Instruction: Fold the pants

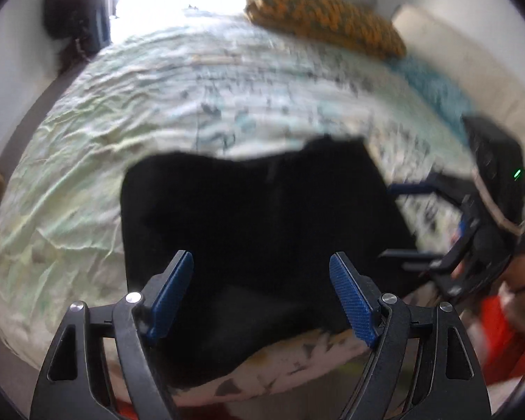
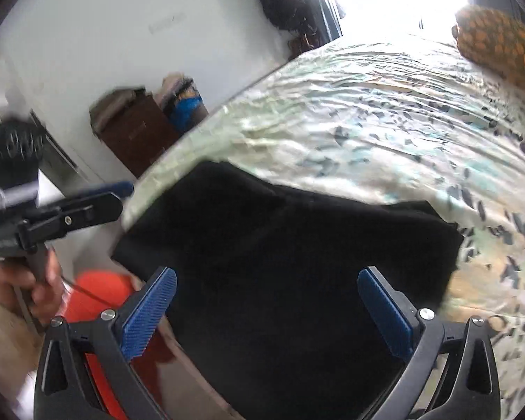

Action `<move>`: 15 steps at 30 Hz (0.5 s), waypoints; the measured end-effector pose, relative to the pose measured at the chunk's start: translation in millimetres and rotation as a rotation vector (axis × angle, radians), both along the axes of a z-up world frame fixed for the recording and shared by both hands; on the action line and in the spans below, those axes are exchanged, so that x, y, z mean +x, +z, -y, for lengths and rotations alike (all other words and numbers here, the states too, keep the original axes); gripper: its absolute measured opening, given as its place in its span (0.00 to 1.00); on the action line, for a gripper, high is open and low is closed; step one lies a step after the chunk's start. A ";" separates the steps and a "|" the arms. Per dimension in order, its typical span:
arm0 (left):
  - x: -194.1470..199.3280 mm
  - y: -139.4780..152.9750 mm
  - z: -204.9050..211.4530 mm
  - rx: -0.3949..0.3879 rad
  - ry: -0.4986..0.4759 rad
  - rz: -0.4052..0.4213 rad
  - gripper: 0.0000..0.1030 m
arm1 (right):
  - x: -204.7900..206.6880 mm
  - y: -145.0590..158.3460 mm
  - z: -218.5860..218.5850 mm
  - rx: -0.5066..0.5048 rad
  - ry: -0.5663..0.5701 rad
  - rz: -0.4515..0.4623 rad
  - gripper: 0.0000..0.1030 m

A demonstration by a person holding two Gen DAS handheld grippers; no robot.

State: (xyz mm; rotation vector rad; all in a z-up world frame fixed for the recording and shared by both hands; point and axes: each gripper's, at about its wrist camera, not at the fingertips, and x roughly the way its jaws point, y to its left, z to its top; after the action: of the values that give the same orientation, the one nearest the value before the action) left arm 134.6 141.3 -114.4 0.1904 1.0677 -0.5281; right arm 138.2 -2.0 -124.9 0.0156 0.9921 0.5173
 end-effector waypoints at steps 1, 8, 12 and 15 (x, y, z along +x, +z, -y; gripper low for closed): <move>1.8 -21.5 3.4 0.097 -0.048 -0.029 0.80 | -8.1 -14.0 -2.1 -0.082 0.024 -0.006 1.00; 14.3 -20.5 -32.0 0.149 -0.050 -0.046 0.80 | -46.7 -58.1 55.6 -0.127 0.027 -0.062 1.00; 19.2 23.2 -60.8 -0.058 0.037 0.027 0.80 | -38.9 -39.8 72.0 -0.110 -0.017 -0.012 1.00; 41.9 20.4 -54.1 -0.194 0.065 -0.004 0.80 | -23.1 -22.2 73.7 -0.037 -0.014 0.010 1.00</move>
State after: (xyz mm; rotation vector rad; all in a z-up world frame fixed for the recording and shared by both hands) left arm 176.5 195.4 -93.9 -0.0161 1.0164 -0.5698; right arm 115.2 -75.7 -147.0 -0.0130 0.9907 0.4859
